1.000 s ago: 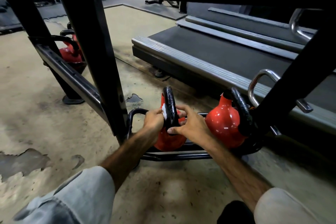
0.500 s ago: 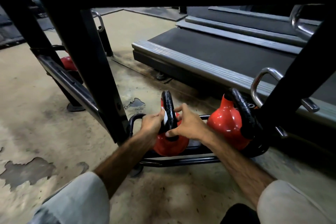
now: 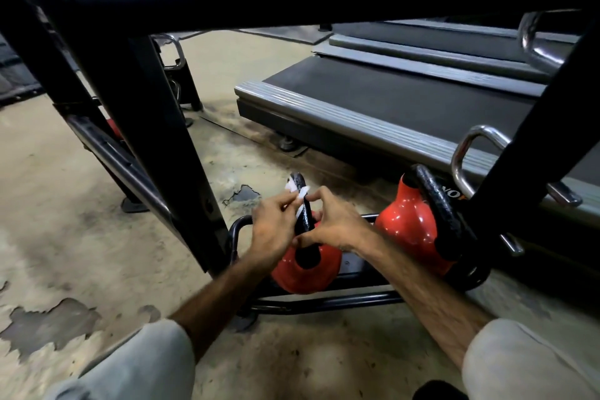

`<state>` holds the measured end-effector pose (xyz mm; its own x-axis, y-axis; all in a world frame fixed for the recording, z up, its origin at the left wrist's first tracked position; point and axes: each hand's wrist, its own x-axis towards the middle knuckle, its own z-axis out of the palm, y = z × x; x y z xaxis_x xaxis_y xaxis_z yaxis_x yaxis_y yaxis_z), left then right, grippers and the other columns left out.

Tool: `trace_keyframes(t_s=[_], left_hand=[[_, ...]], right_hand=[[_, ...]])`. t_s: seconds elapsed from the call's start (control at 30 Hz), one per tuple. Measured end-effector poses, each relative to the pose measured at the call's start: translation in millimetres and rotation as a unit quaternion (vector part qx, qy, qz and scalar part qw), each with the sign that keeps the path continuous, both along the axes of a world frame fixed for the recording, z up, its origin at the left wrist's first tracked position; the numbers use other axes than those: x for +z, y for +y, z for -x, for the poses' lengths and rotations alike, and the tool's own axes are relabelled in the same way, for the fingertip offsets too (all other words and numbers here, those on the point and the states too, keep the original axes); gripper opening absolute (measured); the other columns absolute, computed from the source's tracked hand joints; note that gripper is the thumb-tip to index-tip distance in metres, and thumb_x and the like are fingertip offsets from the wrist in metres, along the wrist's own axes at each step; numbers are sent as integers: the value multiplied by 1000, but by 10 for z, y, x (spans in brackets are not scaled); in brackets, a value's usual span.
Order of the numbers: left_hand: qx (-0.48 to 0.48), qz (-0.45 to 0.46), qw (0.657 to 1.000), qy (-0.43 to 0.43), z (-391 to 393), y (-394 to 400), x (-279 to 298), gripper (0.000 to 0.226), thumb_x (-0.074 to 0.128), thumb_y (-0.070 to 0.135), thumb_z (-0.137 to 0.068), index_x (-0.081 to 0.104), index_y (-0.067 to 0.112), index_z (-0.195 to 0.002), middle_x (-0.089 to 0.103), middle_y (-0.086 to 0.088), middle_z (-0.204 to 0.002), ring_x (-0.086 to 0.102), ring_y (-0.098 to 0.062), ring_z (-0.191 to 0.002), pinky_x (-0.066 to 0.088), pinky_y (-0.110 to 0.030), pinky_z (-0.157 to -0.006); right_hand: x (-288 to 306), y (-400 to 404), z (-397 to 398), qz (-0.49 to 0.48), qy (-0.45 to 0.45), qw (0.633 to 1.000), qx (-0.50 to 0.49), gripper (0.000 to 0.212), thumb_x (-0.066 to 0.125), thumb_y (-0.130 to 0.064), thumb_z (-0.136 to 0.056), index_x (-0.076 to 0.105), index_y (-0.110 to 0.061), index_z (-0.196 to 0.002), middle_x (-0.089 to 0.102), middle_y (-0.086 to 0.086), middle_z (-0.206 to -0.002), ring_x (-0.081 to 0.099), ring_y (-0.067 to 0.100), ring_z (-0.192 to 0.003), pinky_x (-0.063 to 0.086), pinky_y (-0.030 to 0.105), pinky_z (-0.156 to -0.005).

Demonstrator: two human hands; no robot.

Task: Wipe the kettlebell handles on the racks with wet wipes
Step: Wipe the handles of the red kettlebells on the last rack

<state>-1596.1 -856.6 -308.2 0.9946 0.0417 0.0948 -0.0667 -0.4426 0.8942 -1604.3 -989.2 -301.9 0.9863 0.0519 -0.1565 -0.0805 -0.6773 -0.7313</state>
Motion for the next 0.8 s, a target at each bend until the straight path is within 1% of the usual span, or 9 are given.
trace_keyframes(t_s=[0.03,0.1,0.2,0.27,0.4,0.5,0.57,0.67,0.8], left_hand=[[-8,-46,999,-25,-118,-16,3,26,63,21,-90,69,16,-115,67,2,-120,59,-1,-111,43,-15,-95],[-17,-105,993,-41,-391,-48,25,26,62,26,-91,70,18,-114,66,-3,-122,61,-15,-114,45,-25,-95],[-31,-167,985,-25,-775,-73,50,27,56,33,-93,75,15,-97,74,-12,-89,67,-27,-92,46,-29,-73],[-39,-198,979,-9,-876,-88,51,33,51,35,-95,75,13,-89,70,-16,-78,66,-34,-85,43,-31,-66],[-83,-219,968,-89,-550,-10,45,23,55,31,-94,73,24,-107,72,-7,-104,65,-25,-99,51,-36,-84],[-123,-212,960,-137,-524,89,27,23,59,25,-92,73,17,-109,69,-7,-115,65,-23,-105,50,-37,-91],[-127,-218,963,-91,-751,68,56,23,60,25,-92,73,15,-108,72,-6,-111,67,-19,-103,50,-32,-93],[-132,-235,963,10,-1048,6,141,23,57,30,-90,77,20,-95,75,-3,-87,69,-14,-87,49,-21,-76],[-68,-171,979,88,-1105,-69,131,25,57,29,-87,75,19,-71,67,3,-69,67,-15,-85,46,-19,-72]], right_hand=[[1,4,-3,4,-2,1000,1,84,92,-40,-53,47,-29,-122,65,-1,-97,58,14,-94,41,27,-68],[-9,12,-3,7,-2,1000,2,87,93,-42,-50,47,-30,-123,64,-2,-99,58,14,-95,41,28,-69],[-13,-2,-7,1,2,1000,2,91,94,-43,-48,47,-30,-125,64,-2,-101,58,13,-97,41,27,-67],[1,-13,-1,-3,3,1000,6,90,94,-42,-49,47,-29,-125,63,-3,-100,58,12,-94,40,23,-63],[-40,-20,-24,-8,1,1000,7,90,94,-42,-47,47,-30,-122,66,-4,-99,60,11,-93,47,25,-70],[-63,-19,-54,-17,11,1000,2,90,95,-43,-45,46,-32,-120,67,-3,-99,63,13,-93,49,28,-73],[-40,-21,-52,-15,13,1000,4,89,94,-41,-48,47,-31,-122,65,-3,-101,61,13,-95,44,27,-72],[-26,-23,-57,-13,17,1000,3,89,94,-41,-50,46,-31,-124,64,-2,-103,60,14,-98,42,27,-72],[-26,-20,-32,-14,21,1000,0,90,94,-42,-49,46,-32,-125,63,-2,-105,59,15,-99,42,28,-72]])
